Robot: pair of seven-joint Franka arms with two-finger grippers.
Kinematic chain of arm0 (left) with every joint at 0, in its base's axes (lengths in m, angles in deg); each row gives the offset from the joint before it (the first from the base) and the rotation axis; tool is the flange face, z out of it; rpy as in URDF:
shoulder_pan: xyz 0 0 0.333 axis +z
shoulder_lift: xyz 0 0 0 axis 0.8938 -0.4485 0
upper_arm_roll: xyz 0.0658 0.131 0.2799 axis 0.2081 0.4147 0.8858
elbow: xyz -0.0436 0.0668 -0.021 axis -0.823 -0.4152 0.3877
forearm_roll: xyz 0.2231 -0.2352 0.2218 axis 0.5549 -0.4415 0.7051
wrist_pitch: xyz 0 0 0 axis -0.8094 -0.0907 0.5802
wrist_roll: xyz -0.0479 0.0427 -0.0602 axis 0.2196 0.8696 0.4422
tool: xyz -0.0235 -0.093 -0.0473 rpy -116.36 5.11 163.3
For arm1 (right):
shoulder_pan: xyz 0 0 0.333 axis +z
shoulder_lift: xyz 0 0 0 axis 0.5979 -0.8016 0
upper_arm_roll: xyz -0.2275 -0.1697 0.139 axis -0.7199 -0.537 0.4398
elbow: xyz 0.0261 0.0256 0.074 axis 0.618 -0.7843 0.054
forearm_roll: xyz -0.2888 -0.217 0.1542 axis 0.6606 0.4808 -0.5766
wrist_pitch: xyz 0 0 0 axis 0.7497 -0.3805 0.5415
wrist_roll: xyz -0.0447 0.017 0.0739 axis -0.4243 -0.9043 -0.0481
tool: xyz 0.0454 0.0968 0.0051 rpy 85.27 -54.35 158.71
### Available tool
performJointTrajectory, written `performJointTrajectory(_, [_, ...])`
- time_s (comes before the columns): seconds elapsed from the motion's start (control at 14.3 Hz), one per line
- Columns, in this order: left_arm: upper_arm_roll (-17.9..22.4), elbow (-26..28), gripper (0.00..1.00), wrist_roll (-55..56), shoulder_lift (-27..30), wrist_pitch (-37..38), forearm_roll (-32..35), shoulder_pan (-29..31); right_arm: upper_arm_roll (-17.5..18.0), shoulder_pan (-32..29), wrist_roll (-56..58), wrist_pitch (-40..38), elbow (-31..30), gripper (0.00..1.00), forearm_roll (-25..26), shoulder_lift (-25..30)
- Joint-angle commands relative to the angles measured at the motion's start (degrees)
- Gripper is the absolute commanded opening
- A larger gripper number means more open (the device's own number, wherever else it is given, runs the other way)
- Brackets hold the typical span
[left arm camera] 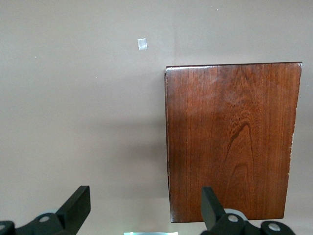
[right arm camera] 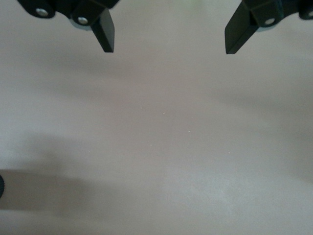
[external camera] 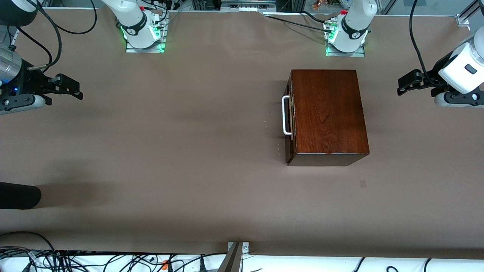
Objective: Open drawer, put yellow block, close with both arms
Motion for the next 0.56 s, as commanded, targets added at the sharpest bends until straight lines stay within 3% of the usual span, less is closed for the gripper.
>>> performJointTrajectory(0.0, [0.0, 2.1, 1.00, -0.8, 1.4, -1.3, -1.4, -0.1, 0.4, -0.6, 0.3, -0.5, -0.2, 1.00, -0.3, 0.5])
performJointTrajectory(0.49, [-0.3, 1.8, 1.00, -0.7, 1.2, -1.3, -0.9, -0.1, 0.4, -0.6, 0.3, -0.5, -0.2, 1.00, -0.3, 0.5])
